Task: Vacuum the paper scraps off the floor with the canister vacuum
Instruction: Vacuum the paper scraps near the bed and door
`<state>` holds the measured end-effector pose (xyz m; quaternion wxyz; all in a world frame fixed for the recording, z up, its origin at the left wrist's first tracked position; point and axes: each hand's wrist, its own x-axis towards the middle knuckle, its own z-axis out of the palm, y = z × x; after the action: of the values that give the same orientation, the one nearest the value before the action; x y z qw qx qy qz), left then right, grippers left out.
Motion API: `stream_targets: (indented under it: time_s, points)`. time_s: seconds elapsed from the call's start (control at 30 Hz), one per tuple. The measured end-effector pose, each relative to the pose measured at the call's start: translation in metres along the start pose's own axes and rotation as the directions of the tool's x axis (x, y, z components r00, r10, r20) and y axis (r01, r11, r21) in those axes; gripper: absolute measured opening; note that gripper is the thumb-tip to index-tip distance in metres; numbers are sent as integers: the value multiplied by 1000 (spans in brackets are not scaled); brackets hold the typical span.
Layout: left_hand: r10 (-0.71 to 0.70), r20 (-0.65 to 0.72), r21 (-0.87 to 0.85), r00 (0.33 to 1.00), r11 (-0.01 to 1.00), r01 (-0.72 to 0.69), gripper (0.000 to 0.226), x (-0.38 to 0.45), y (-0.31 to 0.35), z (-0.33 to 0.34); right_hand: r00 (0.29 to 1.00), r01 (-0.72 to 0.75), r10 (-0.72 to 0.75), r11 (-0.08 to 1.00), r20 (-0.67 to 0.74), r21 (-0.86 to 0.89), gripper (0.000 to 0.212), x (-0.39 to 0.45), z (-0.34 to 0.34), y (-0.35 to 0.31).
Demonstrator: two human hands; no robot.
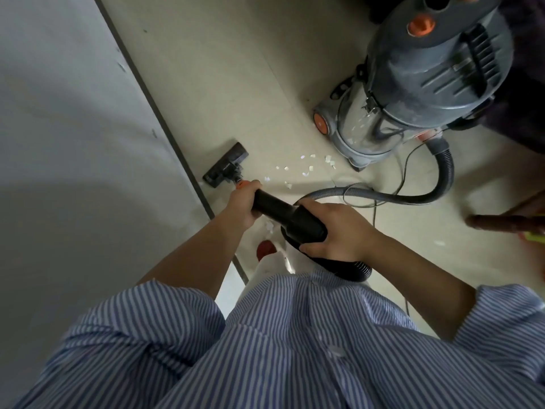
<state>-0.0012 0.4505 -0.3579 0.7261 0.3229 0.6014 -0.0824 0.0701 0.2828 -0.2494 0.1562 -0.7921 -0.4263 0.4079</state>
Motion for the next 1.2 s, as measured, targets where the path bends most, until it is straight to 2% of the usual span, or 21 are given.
stream_targets:
  time_s: [0.23, 0.4, 0.6, 0.7, 0.8, 0.9, 1.07, 1.2]
  points:
    - [-38, 32, -56, 999, 998, 40, 11, -20, -16, -2, 998, -34, 35, 999, -60, 3, 53, -26, 14, -10]
    - [-23, 11, 50, 1000, 998, 22, 18, -39, -24, 3, 989, -39, 41, 999, -142, 16, 62, -47, 25, -11]
    - [42, 11, 87, 999, 995, -43, 10, -49, -22, -9, 978, -9, 18, 999, -207, 45, 67, -58, 42, -23]
    - [98, -23, 81, 995, 992, -95, 15, -46, -18, -27, 983, 17, -7, 998, -182, 55, 71, -48, 53, -37]
    - [124, -59, 47, 990, 991, -122, 8, -41, -16, -45, 990, 14, -8, 999, -138, 44, 68, -33, 63, -46]
    - [112, -82, 48, 990, 993, -108, 8, -38, -18, -61, 995, 4, -1, 999, -103, 33, 59, -25, 74, -53]
    - [73, -143, 36, 987, 997, -69, 20, -39, -36, -58, 999, -3, 3, 1000, -42, 0, 53, -31, 72, -53]
    - [49, -99, -10, 994, 999, -51, 13, -42, -50, -46, 1000, 7, -7, 999, 2, -49, 55, -42, 57, -41]
